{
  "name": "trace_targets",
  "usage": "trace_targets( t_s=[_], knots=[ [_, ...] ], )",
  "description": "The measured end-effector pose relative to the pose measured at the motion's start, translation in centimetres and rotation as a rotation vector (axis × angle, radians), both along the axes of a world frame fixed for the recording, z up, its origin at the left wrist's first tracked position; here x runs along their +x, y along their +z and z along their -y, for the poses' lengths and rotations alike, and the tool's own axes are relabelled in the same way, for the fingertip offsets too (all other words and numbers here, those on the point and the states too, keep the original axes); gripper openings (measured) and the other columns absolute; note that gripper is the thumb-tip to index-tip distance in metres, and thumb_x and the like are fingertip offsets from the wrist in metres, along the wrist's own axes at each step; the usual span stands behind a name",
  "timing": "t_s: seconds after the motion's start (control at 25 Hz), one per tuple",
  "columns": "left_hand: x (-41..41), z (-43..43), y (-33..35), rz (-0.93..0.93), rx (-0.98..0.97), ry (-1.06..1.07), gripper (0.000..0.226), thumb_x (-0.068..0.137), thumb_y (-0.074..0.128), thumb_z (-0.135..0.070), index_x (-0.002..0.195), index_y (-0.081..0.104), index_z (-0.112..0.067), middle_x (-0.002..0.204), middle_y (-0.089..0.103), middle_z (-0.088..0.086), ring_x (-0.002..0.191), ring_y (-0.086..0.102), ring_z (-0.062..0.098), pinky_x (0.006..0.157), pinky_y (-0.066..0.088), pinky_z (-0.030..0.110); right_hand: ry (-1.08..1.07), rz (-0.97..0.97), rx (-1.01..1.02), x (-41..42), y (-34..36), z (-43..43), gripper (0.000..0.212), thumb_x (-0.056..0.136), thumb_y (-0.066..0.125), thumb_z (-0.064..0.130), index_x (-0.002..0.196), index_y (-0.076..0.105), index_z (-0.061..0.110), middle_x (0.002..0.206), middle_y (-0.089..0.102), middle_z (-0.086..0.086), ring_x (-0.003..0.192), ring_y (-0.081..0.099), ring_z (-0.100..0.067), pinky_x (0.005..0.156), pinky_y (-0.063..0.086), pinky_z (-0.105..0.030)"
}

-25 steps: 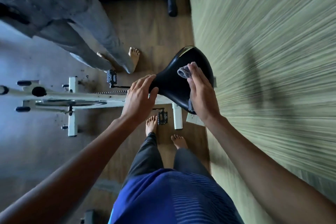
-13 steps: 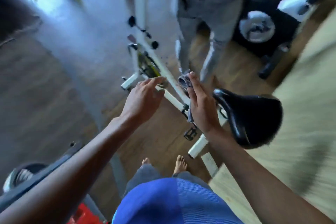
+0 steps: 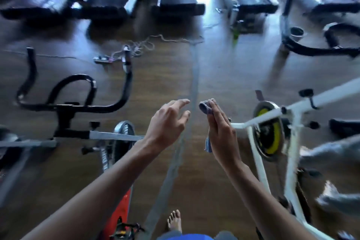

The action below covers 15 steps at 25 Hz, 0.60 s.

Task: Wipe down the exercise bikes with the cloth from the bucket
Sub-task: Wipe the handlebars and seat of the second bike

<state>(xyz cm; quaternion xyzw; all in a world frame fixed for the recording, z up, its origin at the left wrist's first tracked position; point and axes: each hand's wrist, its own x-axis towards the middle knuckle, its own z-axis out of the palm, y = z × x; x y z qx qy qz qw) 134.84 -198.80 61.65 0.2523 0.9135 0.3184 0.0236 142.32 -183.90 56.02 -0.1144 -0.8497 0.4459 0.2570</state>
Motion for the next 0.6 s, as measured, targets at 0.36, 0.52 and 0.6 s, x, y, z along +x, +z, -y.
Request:
trace_targets(
  t_s=[0.36,0.52,0.6],
  knots=[
    [-8.6,11.0,0.3,0.020,0.138,0.307,0.031,0.094,0.061,-0.022,0.124,0.065,-0.019,0.121,0.069,-0.001,0.110,0.064,0.013,0.097,0.049,0.033,0.230,-0.081,0.053,-12.3,0.8,9.7,0.045,0.103,0.042,0.031,0.143,0.053,0.012,0.151,0.048,-0.001,0.141,0.043,-0.012,0.115,0.035,-0.029],
    [-12.4,11.2,-0.1,0.052,0.156,0.404,0.029,0.094,0.060,-0.025,0.123,0.065,-0.022,0.118,0.070,-0.002,0.103,0.065,0.012,0.094,0.051,0.033,0.322,-0.122,0.141,-17.8,-0.6,9.2,0.047,0.104,0.039,0.033,0.144,0.052,0.012,0.153,0.045,-0.001,0.143,0.041,-0.014,0.115,0.037,-0.039],
    [-14.9,10.9,-0.4,0.059,0.152,0.459,0.029,0.094,0.059,-0.025,0.122,0.065,-0.022,0.118,0.070,-0.001,0.104,0.065,0.016,0.093,0.051,0.035,0.377,-0.143,0.174,-20.7,-1.3,8.4,0.045,0.104,0.041,0.030,0.144,0.051,0.012,0.154,0.044,-0.001,0.144,0.039,-0.015,0.114,0.038,-0.043]
  ],
)
